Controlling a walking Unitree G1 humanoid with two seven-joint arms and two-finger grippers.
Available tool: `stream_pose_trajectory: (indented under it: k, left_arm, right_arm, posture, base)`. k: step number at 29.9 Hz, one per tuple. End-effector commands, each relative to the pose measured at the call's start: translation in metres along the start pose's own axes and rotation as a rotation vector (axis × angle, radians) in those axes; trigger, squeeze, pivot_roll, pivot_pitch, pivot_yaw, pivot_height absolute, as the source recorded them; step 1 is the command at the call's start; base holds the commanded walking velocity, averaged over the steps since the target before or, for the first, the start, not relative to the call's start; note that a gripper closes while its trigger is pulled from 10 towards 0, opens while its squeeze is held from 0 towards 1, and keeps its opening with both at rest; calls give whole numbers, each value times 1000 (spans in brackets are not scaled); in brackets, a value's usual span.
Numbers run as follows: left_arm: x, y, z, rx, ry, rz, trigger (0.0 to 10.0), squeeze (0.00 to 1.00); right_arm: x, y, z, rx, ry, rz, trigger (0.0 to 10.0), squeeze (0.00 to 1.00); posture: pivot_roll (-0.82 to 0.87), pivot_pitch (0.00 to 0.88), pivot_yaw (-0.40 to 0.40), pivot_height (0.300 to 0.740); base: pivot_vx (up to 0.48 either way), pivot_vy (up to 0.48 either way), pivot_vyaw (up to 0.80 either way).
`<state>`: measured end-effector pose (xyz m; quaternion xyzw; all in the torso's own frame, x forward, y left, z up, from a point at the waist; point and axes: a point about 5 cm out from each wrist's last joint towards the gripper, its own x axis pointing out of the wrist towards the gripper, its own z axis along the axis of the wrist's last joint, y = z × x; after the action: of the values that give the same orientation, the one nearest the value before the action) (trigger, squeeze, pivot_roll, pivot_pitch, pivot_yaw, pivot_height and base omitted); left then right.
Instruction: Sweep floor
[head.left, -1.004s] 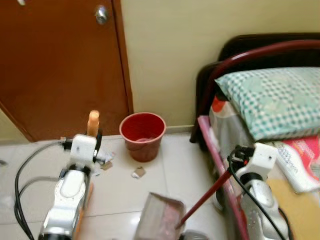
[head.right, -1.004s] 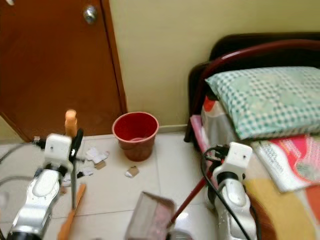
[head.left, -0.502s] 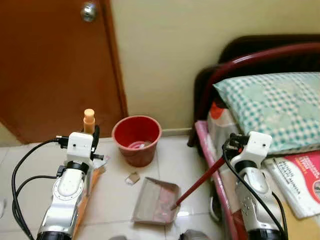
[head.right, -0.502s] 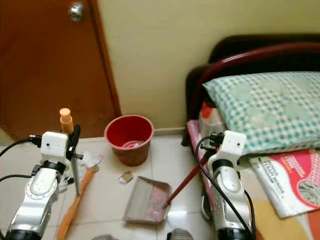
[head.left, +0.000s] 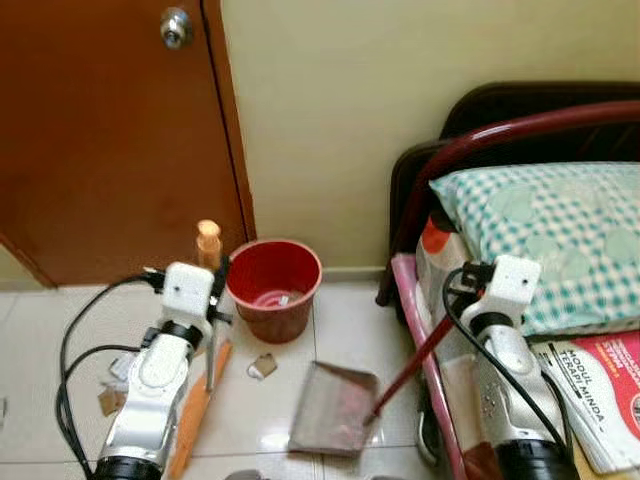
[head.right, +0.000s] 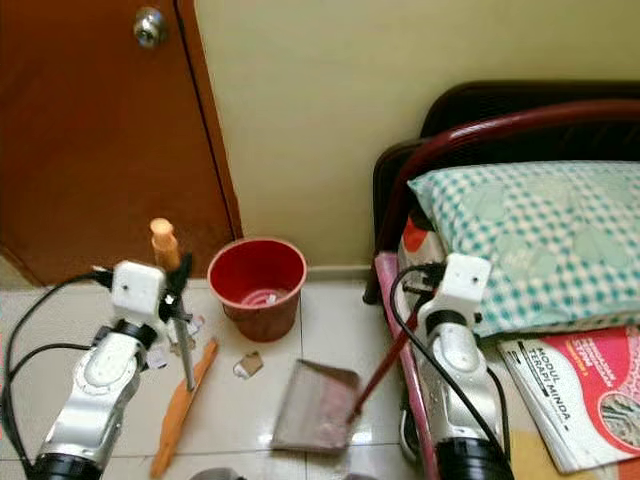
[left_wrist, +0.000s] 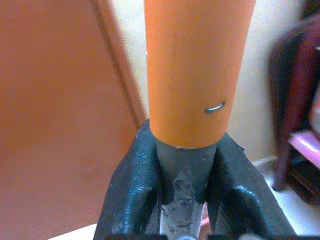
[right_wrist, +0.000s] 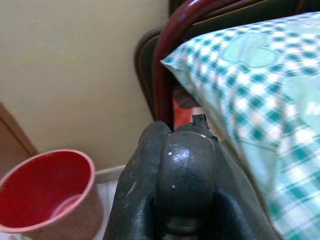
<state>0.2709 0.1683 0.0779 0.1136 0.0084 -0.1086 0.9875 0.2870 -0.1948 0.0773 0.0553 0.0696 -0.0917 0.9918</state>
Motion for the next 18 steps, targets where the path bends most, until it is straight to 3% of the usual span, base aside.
stream_pose_trajectory:
  k: [1,3,5,11,15,18]
  left_arm:
    - [5,-7,5,25,-13,-70,10000,0]
    - [9,-14,7,33,-21,-120,10000,0]
    - [20,-34,10,29,-29,-206,10000,0]
    - [29,-67,11,67,-16,-411,10000,0]
    - [30,-78,11,79,-14,-504,10000,0]
    - [27,-84,14,17,-23,-576,10000,0]
  right_arm:
    - [5,0,3,-25,-10,-21,10000,0]
    - [9,2,2,-34,3,-31,10000,0]
    - [16,9,1,-38,17,-34,10000,0]
    - [24,20,2,-102,25,-46,10000,0]
    - [26,20,0,-154,33,-80,10000,0]
    - [26,14,-9,-211,80,-130,10000,0]
  posture:
    - [-11,48,2,740]
    - [-12,49,3,740]
    - [-11,52,1,740]
    - [-21,55,-2,740]
    - [-27,58,0,740]
    - [-30,67,0,740]
  base:
    - [0,0,0]
    - [0,0,0]
    - [0,0,0]
    - [0,0,0]
    - [0,0,0]
    - [0,0,0]
